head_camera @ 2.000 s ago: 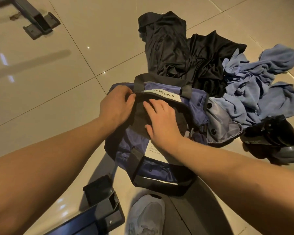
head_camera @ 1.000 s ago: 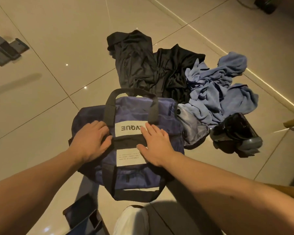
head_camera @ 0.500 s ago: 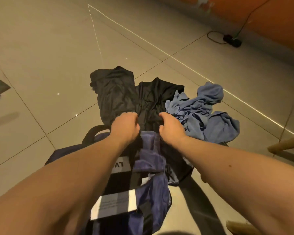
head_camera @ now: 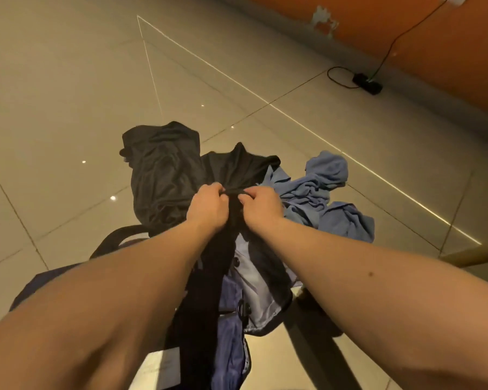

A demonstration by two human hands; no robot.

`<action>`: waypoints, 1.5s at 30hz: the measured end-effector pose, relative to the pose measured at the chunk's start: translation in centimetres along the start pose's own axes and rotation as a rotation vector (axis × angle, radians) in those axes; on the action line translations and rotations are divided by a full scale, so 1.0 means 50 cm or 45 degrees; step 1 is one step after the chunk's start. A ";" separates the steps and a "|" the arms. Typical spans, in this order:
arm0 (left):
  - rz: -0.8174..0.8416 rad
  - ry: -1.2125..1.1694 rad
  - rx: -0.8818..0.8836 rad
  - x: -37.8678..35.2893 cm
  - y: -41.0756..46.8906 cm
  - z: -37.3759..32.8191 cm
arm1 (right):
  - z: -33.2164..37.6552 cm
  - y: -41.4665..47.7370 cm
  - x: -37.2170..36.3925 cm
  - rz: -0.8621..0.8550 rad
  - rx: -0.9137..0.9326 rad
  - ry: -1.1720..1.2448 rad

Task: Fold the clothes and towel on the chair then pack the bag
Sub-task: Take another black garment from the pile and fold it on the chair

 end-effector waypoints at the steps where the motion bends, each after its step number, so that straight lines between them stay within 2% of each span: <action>1: -0.023 -0.074 -0.012 0.048 -0.002 -0.024 | 0.039 -0.006 0.017 -0.015 0.058 0.126; 4: -0.114 -0.261 -0.071 0.205 -0.016 -0.092 | 0.163 -0.029 0.087 -0.068 0.096 0.473; 7: -0.188 -0.385 -0.199 0.358 -0.064 -0.165 | 0.285 -0.079 0.171 -0.076 0.089 0.651; 11: -0.125 -0.571 -0.316 0.511 -0.176 -0.245 | 0.417 -0.204 0.303 -0.073 0.058 0.862; 15: 0.022 -0.496 -0.427 0.598 -0.312 -0.285 | 0.510 -0.356 0.419 -0.079 0.081 0.986; 19: 0.130 -0.415 -0.377 0.634 -0.468 -0.295 | 0.572 -0.533 0.503 -0.142 0.077 1.096; 23: 0.251 -0.508 -0.375 0.647 -0.633 -0.324 | 0.596 -0.699 0.563 -0.178 0.031 1.171; 25: 0.255 -0.479 -0.402 0.646 -0.709 -0.347 | 0.589 -0.776 0.583 -0.206 -0.007 1.225; 28: 0.130 -0.413 -0.420 0.652 -0.815 -0.376 | 0.559 -0.882 0.608 -0.271 -0.023 1.236; 32: 0.106 -0.482 -0.436 0.632 -0.924 -0.395 | 0.483 -0.991 0.630 -0.278 -0.056 1.257; 37: 0.226 -0.778 -0.334 0.576 -0.988 -0.390 | 0.342 -1.086 0.633 -0.178 -0.141 1.316; 43: 0.530 -1.091 -0.214 0.460 -1.023 -0.387 | 0.129 -1.142 0.601 -0.311 -0.346 0.946; 45: 0.605 -1.137 -0.125 0.431 -1.028 -0.383 | 0.081 -1.159 0.575 -0.285 -0.444 0.935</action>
Point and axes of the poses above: each hand's wrist, its own y-axis towards the middle knuckle, its own x-axis out of the back of the hand, z = x × y, the point moved 7 cm from there along y, towards the middle knuckle, and after that the axes turned 11 degrees about y, right-handed, at the moved point
